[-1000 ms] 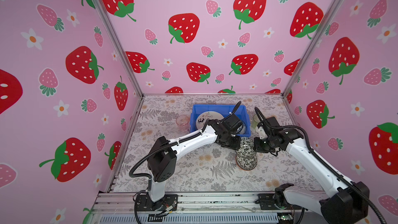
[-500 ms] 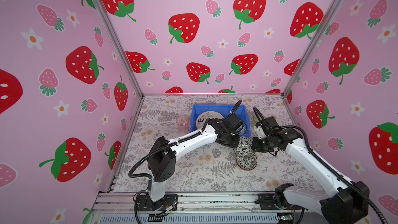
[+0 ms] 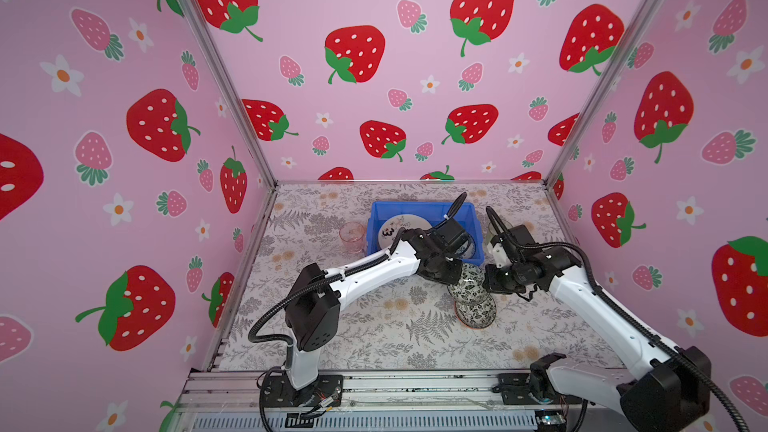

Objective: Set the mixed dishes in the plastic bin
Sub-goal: 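Open the right gripper off the leaf-patterned bowl while the left carries it toward the bin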

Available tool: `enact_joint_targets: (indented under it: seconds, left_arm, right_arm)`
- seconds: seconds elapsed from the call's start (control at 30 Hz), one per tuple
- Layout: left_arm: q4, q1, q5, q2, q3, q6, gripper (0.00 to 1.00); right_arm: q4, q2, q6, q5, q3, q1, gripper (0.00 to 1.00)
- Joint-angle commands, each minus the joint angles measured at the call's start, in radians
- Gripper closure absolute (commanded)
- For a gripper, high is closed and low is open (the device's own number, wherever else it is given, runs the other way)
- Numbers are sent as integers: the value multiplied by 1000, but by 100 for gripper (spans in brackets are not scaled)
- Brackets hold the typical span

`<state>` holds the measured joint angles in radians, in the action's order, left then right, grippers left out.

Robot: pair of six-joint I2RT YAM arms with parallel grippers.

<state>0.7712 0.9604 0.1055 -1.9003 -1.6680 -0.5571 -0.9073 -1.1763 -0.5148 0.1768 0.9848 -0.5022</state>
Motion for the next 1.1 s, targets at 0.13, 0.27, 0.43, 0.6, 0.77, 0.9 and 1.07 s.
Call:
enact_joint_targets:
  seconds: [0.13,0.27,0.43,0.6,0.77,0.9,1.07]
  left_arm:
    - [27,5,6,-16,-35,1,99]
    - [21,5,8,-11,-32,1,100]
    - [20,5,14,-4,-26,-1,100]
    - [11,3,15,10,-14,-9,100]
    - [16,1,8,17,-19,-20,100]
    - [26,-16,4,30,-24,-26,100]
    - [54,-67,1,27,-85,8,100]
  right_arm:
    - [27,0,-2,24,12,-6,93]
    - [30,2,-3,21,11,-6,88]
    - [36,17,-8,16,18,-6,80]
    - [21,34,-10,-19,46,-6,70]
    - [25,26,6,-47,68,0,62]
    - [30,9,34,-67,113,16,55]
    - [38,18,61,-85,152,54,44]
